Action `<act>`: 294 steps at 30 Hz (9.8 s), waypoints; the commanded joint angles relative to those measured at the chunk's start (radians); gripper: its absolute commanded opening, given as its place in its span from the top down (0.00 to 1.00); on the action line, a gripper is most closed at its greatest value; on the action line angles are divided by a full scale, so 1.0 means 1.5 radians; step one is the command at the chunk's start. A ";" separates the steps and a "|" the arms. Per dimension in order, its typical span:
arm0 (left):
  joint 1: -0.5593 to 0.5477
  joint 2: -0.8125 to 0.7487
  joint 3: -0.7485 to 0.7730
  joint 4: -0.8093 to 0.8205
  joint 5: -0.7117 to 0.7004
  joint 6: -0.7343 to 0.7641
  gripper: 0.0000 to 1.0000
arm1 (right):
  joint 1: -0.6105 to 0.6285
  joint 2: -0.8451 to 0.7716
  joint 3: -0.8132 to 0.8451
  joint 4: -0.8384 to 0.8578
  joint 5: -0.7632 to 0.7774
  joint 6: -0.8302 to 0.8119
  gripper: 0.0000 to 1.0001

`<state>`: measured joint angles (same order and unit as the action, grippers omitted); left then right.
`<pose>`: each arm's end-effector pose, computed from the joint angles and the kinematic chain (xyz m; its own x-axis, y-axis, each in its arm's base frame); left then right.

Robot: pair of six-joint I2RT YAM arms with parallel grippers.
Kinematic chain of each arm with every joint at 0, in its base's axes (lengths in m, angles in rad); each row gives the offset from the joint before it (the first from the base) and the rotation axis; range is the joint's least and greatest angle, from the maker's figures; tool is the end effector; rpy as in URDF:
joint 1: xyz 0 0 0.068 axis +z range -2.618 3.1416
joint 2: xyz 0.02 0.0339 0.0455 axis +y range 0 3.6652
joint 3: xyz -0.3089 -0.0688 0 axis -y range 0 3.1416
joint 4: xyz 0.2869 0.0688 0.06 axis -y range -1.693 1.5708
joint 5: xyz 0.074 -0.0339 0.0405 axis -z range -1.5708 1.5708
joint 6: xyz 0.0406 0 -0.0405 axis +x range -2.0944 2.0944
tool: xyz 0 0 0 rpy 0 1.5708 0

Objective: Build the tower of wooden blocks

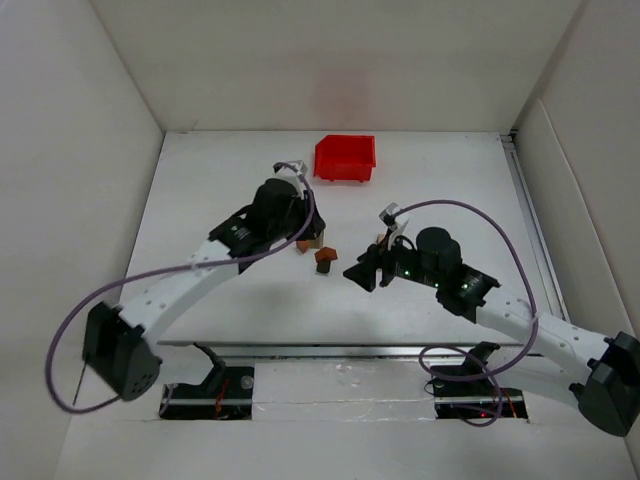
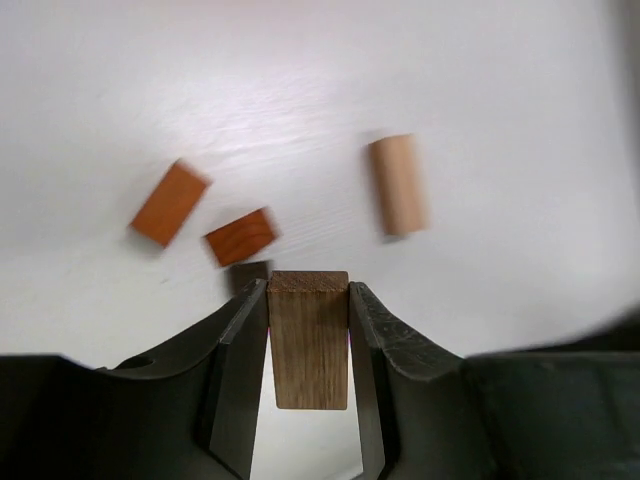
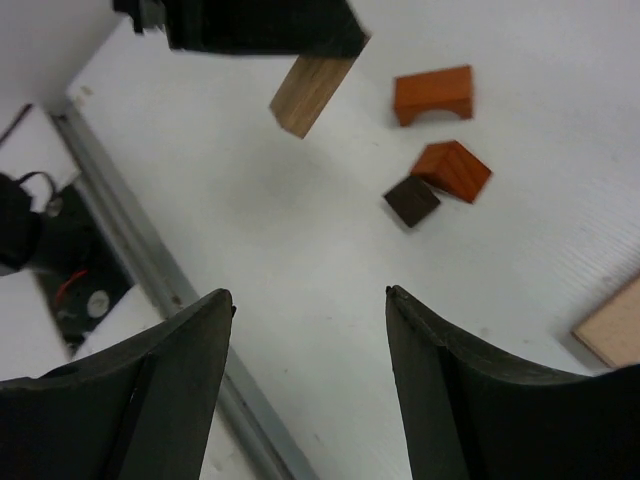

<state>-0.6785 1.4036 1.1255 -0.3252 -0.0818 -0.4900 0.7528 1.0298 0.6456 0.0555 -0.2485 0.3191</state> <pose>0.2786 -0.2203 0.3321 -0.6595 -0.0708 -0.7484 0.2978 0.8895 -0.3466 0.1805 0.1828 0.2898 -0.4849 -0.0376 -0.8738 -0.7166 0.5898 0.3723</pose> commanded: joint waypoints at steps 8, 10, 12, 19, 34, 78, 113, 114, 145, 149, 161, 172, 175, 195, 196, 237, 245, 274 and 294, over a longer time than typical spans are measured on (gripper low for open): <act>-0.001 -0.277 -0.141 0.426 0.381 -0.017 1.00 | -0.024 -0.142 0.016 0.215 -0.226 0.065 0.31; -0.001 -0.295 -0.164 0.515 0.427 -0.036 1.00 | -0.030 -0.135 0.027 0.238 -0.255 0.093 0.30; -0.001 -0.315 -0.178 0.576 0.446 -0.060 1.00 | -0.030 -0.115 0.046 0.268 -0.260 0.119 0.28; -0.001 -0.344 -0.182 0.637 0.519 -0.076 1.00 | -0.030 -0.107 0.080 0.274 -0.241 0.147 0.21; -0.001 -0.342 -0.230 0.745 0.541 -0.143 1.00 | -0.044 -0.054 0.103 0.411 -0.289 0.206 0.26; -0.001 -0.347 -0.239 0.739 0.504 -0.124 0.93 | -0.019 -0.021 0.133 0.399 -0.275 0.209 0.74; 0.023 -0.559 -0.171 -0.073 -0.155 0.071 0.01 | -0.147 0.373 0.475 -0.462 0.304 0.070 1.00; 0.023 -0.564 -0.182 -0.057 -0.120 0.081 0.01 | -0.141 0.383 0.482 -0.463 0.303 0.075 1.00; -0.003 -0.595 -0.218 -0.043 -0.123 0.059 0.01 | -0.148 0.493 0.465 -0.498 0.310 0.111 0.97; -0.003 -0.593 -0.219 -0.042 -0.122 0.059 0.01 | -0.148 0.490 0.460 -0.491 0.304 0.109 0.96; -0.003 -0.589 -0.219 -0.042 -0.121 0.060 0.01 | -0.160 0.499 0.444 -0.479 0.308 0.108 0.90; -0.003 -0.586 -0.219 -0.042 -0.119 0.059 0.01 | -0.160 0.502 0.442 -0.468 0.298 0.109 0.85; -0.003 -0.585 -0.219 -0.042 -0.119 0.059 0.01 | -0.160 0.501 0.442 -0.469 0.302 0.113 0.84; -0.003 -0.582 -0.219 -0.044 -0.122 0.059 0.01 | -0.148 0.511 0.434 -0.456 0.310 0.120 0.77; -0.003 -0.582 -0.219 -0.043 -0.122 0.058 0.01 | -0.148 0.511 0.434 -0.457 0.312 0.119 0.77; -0.003 -0.585 -0.221 -0.038 -0.111 0.063 0.01 | -0.142 0.509 0.451 -0.452 0.324 0.126 0.52; -0.003 -0.587 -0.221 -0.037 -0.110 0.063 0.01 | -0.142 0.508 0.456 -0.460 0.333 0.119 0.58; -0.003 -0.585 -0.223 -0.037 -0.109 0.064 0.01 | -0.136 0.479 0.445 -0.458 0.337 0.105 0.66; -0.003 -0.584 -0.223 -0.036 -0.107 0.064 0.01 | -0.154 0.467 0.438 -0.451 0.329 0.097 0.66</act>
<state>-0.6788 0.5289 0.7979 -0.4301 -0.2462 -0.4011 0.5312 1.7767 1.2945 -0.6464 0.2386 0.4816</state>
